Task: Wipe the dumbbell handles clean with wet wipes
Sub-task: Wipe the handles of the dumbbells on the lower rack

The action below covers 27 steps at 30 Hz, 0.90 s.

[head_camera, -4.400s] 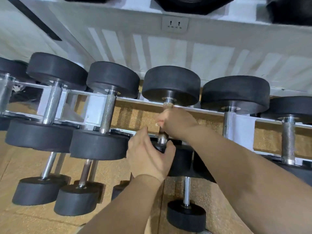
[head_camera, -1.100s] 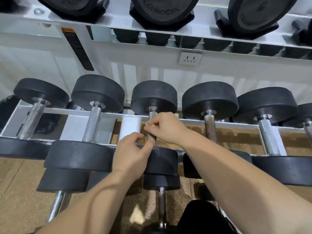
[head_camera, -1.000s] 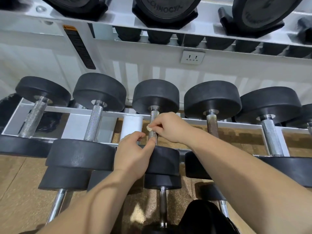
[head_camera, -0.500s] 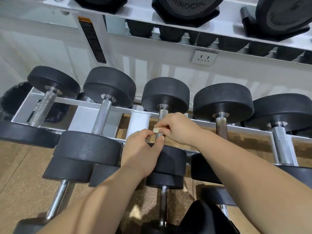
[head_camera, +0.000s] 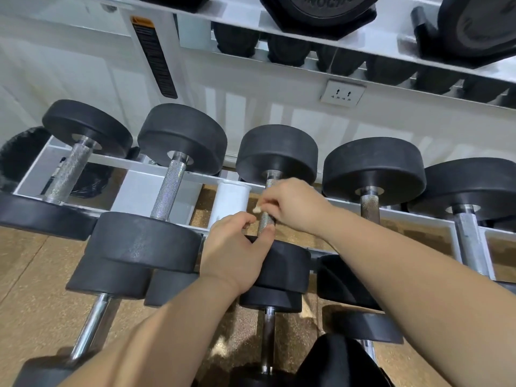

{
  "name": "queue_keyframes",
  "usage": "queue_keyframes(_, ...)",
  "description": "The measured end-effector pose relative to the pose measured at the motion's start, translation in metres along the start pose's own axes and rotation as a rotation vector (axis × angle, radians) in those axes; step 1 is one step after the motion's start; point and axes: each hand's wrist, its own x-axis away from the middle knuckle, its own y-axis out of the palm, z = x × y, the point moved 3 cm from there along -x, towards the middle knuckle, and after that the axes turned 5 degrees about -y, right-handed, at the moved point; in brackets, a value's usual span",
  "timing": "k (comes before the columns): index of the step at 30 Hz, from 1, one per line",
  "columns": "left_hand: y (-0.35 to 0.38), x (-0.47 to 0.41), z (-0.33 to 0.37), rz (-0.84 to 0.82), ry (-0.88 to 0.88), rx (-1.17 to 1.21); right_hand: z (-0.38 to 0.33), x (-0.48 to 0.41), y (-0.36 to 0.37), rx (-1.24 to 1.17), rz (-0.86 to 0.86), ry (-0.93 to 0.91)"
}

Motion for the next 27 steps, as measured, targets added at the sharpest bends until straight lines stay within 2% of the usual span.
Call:
queue_keyframes(3,-0.001,0.001,0.001,-0.009,-0.012,-0.002,0.006,-0.015,-0.009,0.052,0.113,0.108)
queue_keyframes(6,-0.001,0.000,0.001,-0.011,-0.014,0.000,0.005,-0.009,-0.006,-0.001,0.159,0.148)
queue_keyframes(11,0.000,0.000,-0.001,-0.010,0.006,-0.003,-0.004,0.022,-0.004,-0.173,-0.108,0.013)
queue_keyframes(13,0.000,0.000,-0.001,-0.007,0.013,-0.003,-0.005,0.022,-0.004,-0.145,-0.118,-0.042)
queue_keyframes(15,0.000,0.000,-0.001,-0.011,0.011,-0.001,0.002,0.013,-0.005,-0.123,-0.034,-0.022)
queue_keyframes(18,-0.001,0.000,-0.001,-0.020,-0.001,0.009,0.018,0.000,-0.008,-0.126,0.141,0.125)
queue_keyframes(21,-0.001,0.001,0.000,-0.028,-0.019,0.021,0.017,0.002,-0.005,-0.100,0.223,0.212)
queue_keyframes(27,-0.001,0.000,-0.001,-0.023,-0.032,0.040,0.004,0.019,0.006,-0.227,-0.004,0.134)
